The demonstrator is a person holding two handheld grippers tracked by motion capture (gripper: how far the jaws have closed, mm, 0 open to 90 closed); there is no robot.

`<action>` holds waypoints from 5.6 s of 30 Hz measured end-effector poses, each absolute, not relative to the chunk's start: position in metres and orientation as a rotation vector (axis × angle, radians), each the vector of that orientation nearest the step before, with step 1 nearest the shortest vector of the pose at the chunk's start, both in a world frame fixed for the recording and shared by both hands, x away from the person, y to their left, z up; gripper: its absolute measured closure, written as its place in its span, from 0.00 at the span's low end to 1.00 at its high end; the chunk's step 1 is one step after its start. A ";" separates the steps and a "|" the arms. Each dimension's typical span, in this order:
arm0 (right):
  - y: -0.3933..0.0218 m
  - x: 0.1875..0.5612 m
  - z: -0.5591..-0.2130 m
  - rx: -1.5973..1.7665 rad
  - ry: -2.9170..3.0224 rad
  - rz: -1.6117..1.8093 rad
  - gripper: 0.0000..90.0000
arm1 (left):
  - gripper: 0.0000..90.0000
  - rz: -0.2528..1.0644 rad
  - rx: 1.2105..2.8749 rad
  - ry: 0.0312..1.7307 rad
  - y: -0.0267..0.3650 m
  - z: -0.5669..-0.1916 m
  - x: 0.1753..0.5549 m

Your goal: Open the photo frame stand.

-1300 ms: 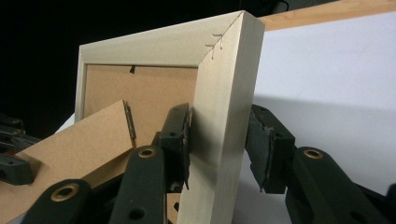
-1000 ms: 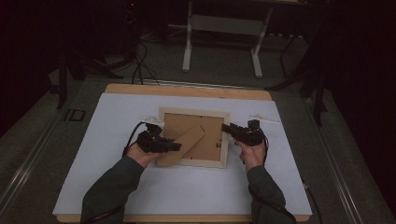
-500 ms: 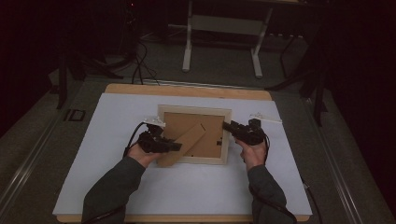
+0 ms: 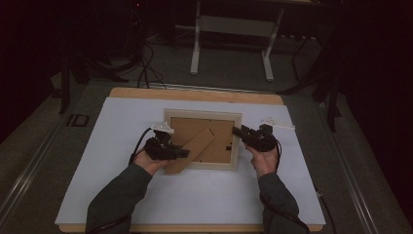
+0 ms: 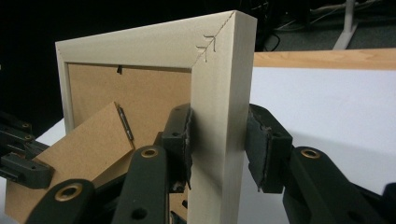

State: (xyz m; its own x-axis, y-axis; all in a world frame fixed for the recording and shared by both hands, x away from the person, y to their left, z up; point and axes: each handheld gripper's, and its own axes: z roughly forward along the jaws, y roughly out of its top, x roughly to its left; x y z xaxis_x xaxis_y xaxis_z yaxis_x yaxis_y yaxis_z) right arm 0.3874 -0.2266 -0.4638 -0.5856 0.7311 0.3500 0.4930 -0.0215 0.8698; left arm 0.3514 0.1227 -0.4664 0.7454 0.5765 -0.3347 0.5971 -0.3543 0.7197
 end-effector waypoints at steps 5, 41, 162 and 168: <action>-0.225 0.386 -0.459 1.266 2.032 1.629 0.70 | 0.86 -0.001 2.049 0.885 0.121 -0.465 0.352; -0.211 0.401 -0.440 1.094 2.049 1.548 0.70 | 0.85 0.097 2.026 0.963 0.123 -0.464 0.366; -0.197 0.337 -0.451 0.867 1.909 1.305 0.68 | 0.94 0.241 2.038 0.869 0.105 -0.464 0.332; -0.197 0.334 -0.451 0.860 1.921 1.308 0.69 | 0.94 0.250 2.046 0.865 0.105 -0.464 0.330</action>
